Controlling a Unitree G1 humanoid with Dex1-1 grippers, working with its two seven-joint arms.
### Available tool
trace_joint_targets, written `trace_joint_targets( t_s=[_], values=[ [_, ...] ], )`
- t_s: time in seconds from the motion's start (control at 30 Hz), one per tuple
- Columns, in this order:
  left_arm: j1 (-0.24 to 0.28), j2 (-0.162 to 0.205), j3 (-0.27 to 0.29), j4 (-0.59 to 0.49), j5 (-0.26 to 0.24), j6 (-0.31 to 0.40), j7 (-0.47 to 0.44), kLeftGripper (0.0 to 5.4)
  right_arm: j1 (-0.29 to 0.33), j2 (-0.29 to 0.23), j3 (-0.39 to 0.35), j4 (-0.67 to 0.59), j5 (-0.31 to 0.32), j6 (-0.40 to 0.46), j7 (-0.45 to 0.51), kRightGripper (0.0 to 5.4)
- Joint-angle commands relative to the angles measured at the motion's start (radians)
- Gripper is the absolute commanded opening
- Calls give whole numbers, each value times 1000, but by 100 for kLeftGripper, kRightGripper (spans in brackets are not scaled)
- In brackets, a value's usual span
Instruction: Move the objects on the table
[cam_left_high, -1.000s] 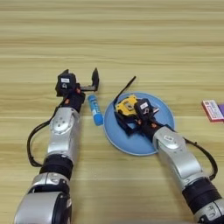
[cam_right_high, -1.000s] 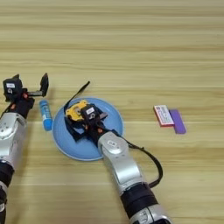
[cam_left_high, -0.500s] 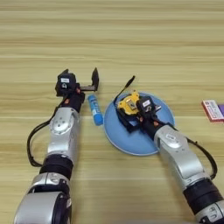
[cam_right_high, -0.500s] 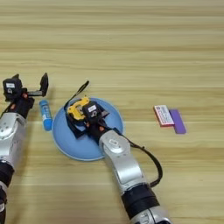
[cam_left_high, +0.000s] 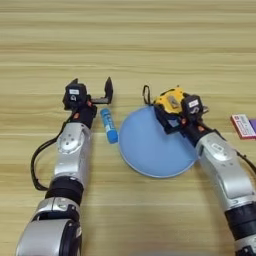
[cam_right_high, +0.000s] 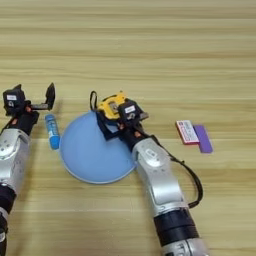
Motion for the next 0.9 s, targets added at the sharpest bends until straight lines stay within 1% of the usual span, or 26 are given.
trace_joint_targets(
  t_s=[0.03, 0.17, 0.33, 0.9],
  values=[
    [-14, 7, -1, 11, 7, -9, 1, 540, -71, -38, -70, 26, 26, -9, -19, 454],
    [-15, 9, 1, 13, 5, -9, -2, 540, -123, -72, -126, 118, 34, -43, -31, 454],
    [-15, 13, 2, 15, 4, -10, -5, 540, -178, -87, -148, 238, 32, -81, -28, 454],
    [-17, 16, 2, 21, -1, -10, -9, 540, -257, -102, -173, 506, 30, -140, -22, 454]
  ],
)
